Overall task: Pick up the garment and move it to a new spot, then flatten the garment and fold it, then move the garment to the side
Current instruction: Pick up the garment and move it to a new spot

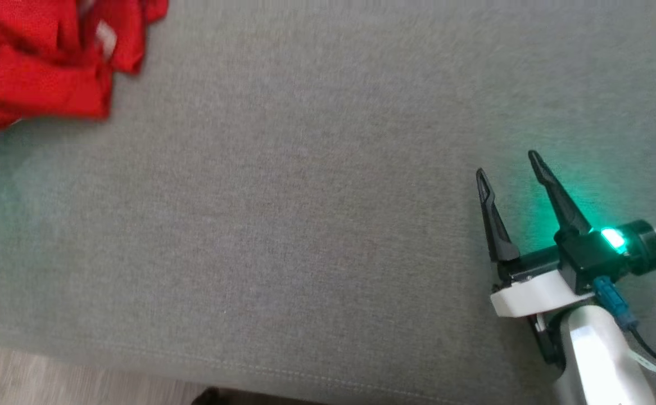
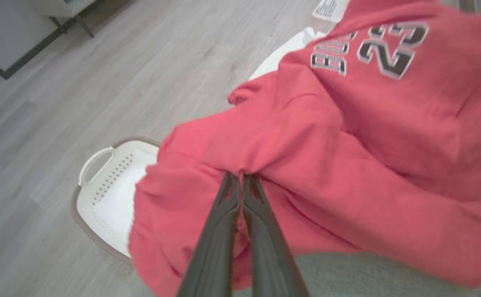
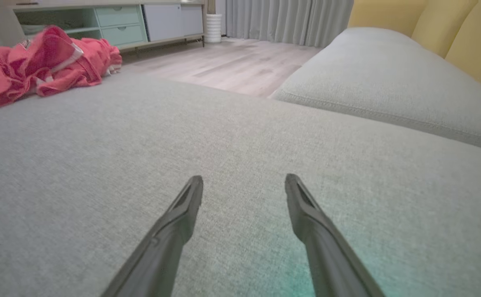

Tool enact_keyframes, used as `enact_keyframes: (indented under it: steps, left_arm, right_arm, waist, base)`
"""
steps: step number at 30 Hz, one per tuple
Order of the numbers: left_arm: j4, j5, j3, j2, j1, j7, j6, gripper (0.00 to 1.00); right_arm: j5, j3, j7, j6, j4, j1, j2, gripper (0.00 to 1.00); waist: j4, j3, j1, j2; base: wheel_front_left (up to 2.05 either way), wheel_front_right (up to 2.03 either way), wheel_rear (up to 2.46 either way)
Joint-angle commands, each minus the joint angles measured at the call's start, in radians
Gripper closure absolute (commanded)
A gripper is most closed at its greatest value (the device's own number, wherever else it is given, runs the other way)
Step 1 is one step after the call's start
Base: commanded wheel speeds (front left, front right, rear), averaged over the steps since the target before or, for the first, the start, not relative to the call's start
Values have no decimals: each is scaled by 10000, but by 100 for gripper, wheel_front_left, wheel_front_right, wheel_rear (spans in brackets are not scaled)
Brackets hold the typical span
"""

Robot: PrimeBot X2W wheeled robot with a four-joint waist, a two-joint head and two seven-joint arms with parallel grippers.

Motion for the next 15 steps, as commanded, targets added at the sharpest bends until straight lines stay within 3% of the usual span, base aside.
enact_keyframes:
  steps: [1,6,15]
  left_arm:
    - [-218,138,95,901,-392,-116,29,100]
    - [-642,535,-476,1552,-744,-25,21,100]
    - [-3135,-14,-2518,1825,-950,1064,17,100]
  right_arm:
    - [161,316,-159,37,-163,-30,-20,0]
    - [786,282,-424,37,511,39,-20,0]
    - [1633,-43,-582,37,1297,684,-20,0]
  waist:
    - [-321,-747,-1,0]
    - [-752,-2056,-1,0]
    - [-1635,-4147,-1,0]
  base:
    - [0,0,0]
    - [0,0,0]
    - [0,0,0]
